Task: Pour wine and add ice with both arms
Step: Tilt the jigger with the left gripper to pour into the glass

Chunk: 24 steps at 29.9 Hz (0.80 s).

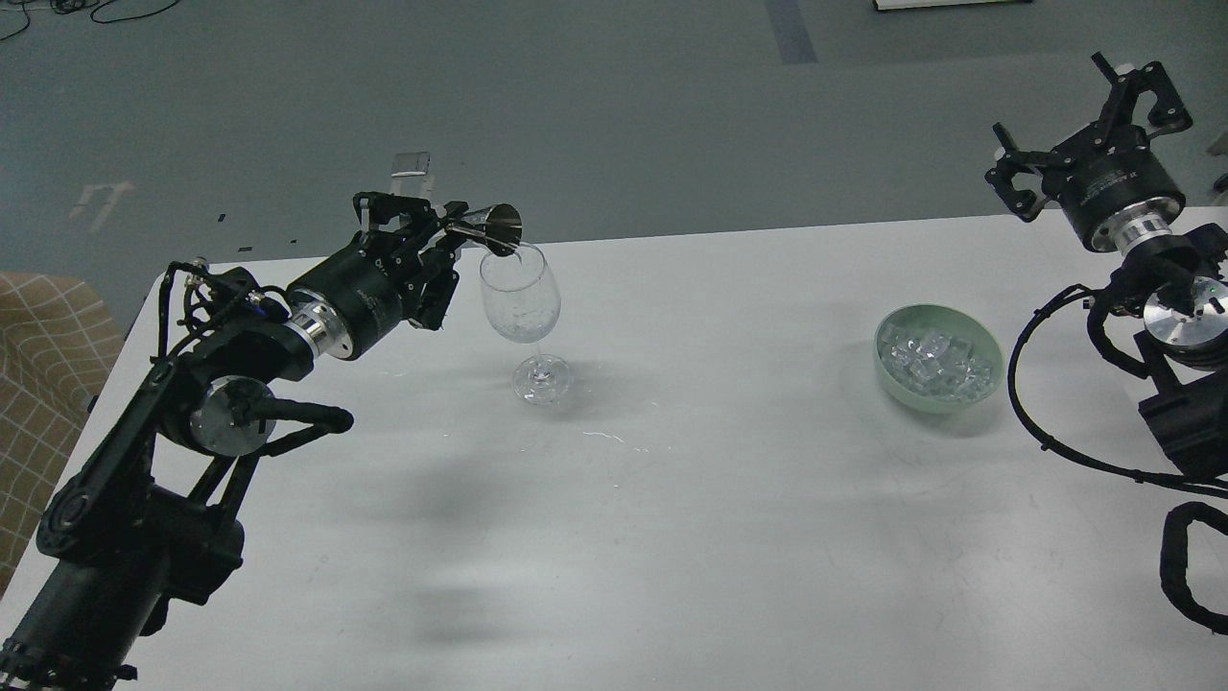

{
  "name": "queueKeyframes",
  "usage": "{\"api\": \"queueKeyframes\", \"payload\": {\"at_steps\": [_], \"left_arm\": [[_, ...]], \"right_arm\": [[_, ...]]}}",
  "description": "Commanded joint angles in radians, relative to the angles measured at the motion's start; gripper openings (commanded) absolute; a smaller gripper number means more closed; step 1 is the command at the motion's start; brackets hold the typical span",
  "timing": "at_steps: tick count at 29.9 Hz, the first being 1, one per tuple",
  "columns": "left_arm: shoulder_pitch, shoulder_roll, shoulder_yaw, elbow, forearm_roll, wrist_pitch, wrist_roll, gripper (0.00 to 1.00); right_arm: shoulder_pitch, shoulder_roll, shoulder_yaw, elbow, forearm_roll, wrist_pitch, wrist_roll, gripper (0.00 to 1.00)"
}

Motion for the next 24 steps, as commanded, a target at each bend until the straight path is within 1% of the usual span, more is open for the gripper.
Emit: {"api": "queueKeyframes", "payload": {"at_steps": [1,13,21,24], "left_arm": [[0.001,0.002,0.000,0.000,0.039,-0.020,-0.001,0.00],[-0.017,0.001,0.000,-0.003,0.175,-0.025,-0.001,0.00],[-0.026,0.001,0.000,-0.011,0.192,-0.025,0.001,0.00],[-0.026,-0.001,0.000,-0.012,0.243,-0.023,0.001,0.00]], "right_arm": [[0.000,-0.002,0.000,0.001,0.000,0.000,0.000,1.00],[-0.006,-0.007,0.000,0.001,0.002,0.006,0.000,1.00],[-0.008,-0.007,0.001,0.011,0.005,0.006,0.000,1.00],[-0.008,-0.007,0.001,0.022,0.005,0.006,0.000,1.00]]}}
